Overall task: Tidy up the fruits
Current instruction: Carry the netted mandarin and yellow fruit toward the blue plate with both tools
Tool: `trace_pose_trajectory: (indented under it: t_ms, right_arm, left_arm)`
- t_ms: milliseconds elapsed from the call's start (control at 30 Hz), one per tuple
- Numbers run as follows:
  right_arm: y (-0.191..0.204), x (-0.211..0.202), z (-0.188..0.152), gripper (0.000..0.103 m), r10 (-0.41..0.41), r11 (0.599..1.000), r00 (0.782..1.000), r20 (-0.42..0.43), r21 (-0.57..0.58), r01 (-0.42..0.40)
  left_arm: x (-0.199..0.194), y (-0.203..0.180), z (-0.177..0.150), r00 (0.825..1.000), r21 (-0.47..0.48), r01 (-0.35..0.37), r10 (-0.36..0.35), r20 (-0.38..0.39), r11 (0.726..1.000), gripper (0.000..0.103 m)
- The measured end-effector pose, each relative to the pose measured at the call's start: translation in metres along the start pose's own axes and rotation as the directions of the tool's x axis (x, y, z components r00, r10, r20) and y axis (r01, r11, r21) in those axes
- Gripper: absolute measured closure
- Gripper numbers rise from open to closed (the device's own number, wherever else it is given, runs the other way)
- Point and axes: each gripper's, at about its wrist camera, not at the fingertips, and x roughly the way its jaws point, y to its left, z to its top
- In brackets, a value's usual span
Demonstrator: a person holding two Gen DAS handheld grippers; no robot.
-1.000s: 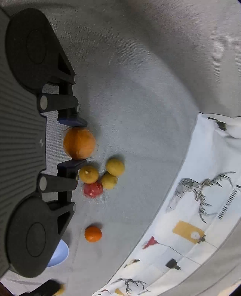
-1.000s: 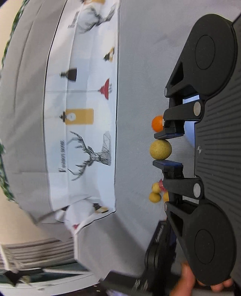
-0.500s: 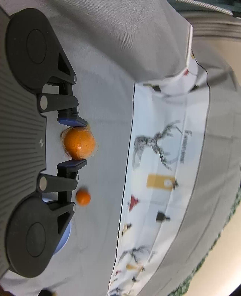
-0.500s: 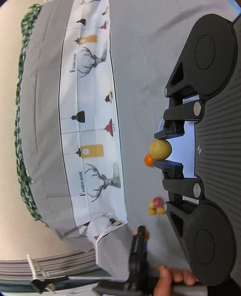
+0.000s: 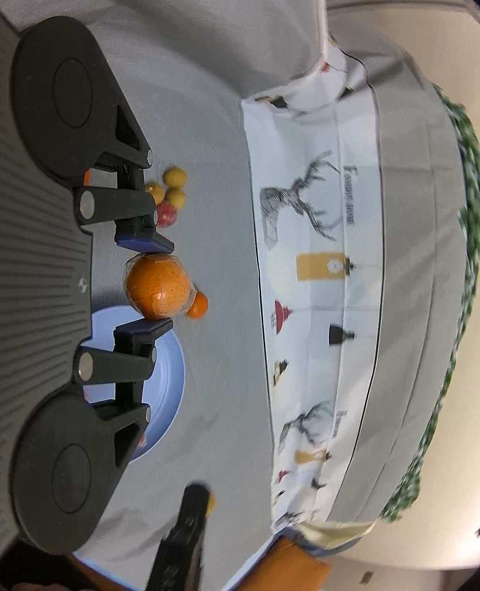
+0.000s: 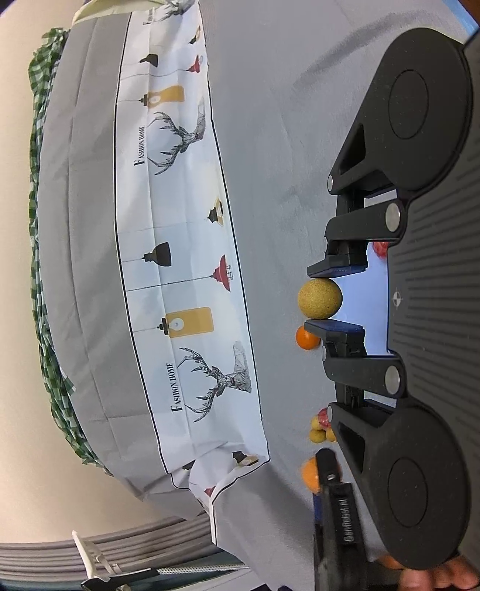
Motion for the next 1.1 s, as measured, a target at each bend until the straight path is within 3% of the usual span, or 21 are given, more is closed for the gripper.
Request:
trace_pose_trajectory:
  t_ms: [333,633,867,1100]
  right_arm:
    - [0.016,0.006,-0.003,0.078,-0.014,0.999,1.000,-0.012,-0.048,0.014]
    - [0.029,0.002,-0.009,0.078,-0.044,0.989,0.999,0.008,-0.143,0.045]
    - [0.010,-0.008,0.001,0.078,-0.067,0.996,0.997,0.044,-0.050,0.069]
    - [-0.006,-0.024,0.012,0.078,-0.141,0.990,0.976,0.164,0.049,0.134]
  left_arm:
    - [-0.007,-0.023,-0.005,0.997,0.053,0.080,-0.080,0.007,0.995,0.062]
    - [-0.003,-0.025,-0.001,0.992,0.034,0.124,-0.124,-0.002,0.992,0.062]
    - [-0.022,-0.029,-0.003,0.985,0.069,0.162,-0.165,0.045,0.984,0.062]
    - [-0.039,-0.043,0.013,0.972,0.070,0.204,-0.210,0.103,0.977,0.062]
